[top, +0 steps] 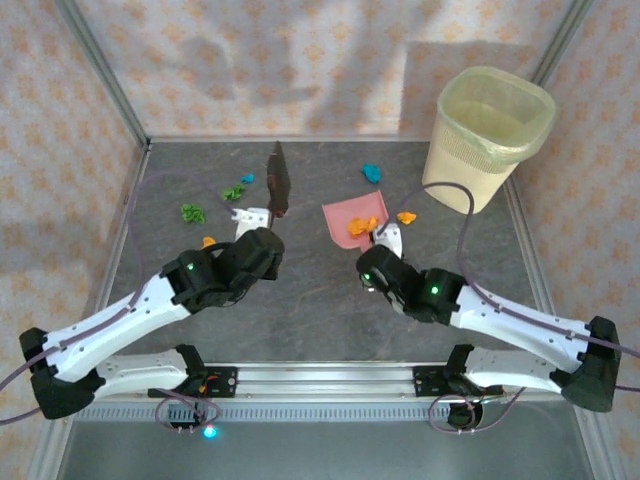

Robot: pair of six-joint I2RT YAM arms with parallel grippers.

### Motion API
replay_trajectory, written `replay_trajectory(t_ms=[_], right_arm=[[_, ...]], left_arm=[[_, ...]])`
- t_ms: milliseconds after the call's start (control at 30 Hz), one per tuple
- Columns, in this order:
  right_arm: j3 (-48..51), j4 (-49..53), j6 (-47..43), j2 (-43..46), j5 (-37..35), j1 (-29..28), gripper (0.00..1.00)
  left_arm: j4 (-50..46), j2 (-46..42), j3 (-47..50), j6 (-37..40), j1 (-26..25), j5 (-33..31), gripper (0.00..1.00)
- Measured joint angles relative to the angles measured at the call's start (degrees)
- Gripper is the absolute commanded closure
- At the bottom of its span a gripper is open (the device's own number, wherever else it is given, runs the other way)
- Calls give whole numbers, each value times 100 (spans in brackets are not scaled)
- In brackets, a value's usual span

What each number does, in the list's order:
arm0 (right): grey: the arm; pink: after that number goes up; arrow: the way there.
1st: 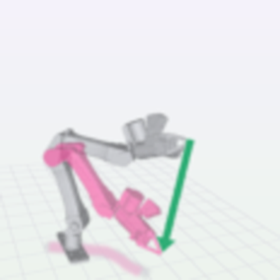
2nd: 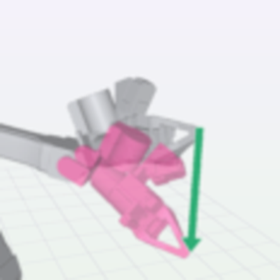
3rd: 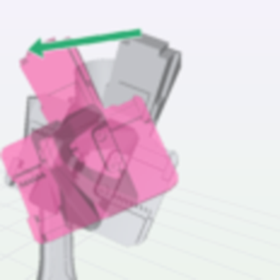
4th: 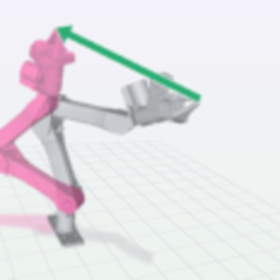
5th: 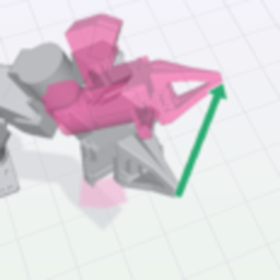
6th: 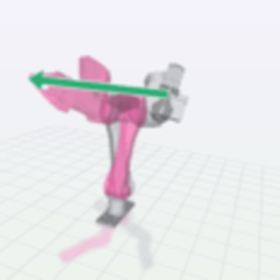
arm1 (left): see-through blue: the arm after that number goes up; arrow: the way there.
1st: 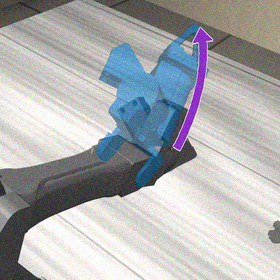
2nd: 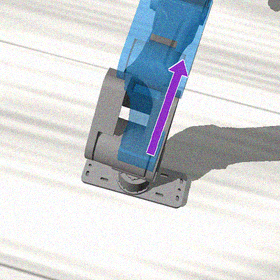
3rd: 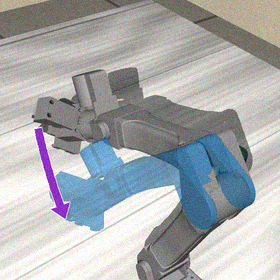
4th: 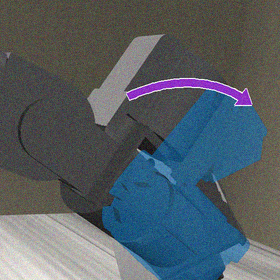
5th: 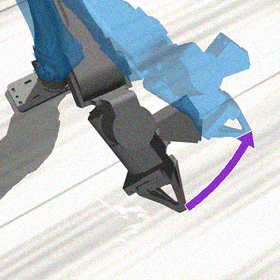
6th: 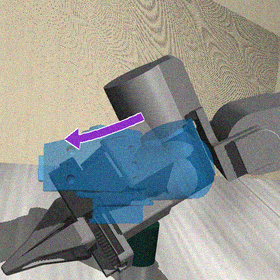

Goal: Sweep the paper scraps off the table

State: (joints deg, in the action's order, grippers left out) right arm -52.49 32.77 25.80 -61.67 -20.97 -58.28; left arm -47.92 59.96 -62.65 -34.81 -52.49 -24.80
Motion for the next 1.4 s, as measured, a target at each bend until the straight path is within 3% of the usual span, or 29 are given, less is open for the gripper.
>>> replay_trajectory(t_ms=[233,700,1400], right_arm=[[-1692,675,-33,-848,151,748,100],[-4769,1700,-31,-2527,949,2494,100],[-8052,2321,1187,-4092,2728,4695,100]], left_arm=[[533,-72,861,-236,0,-337,100],[881,-2,953,-275,0,-313,100],[968,-315,1075,-289,0,-422,100]])
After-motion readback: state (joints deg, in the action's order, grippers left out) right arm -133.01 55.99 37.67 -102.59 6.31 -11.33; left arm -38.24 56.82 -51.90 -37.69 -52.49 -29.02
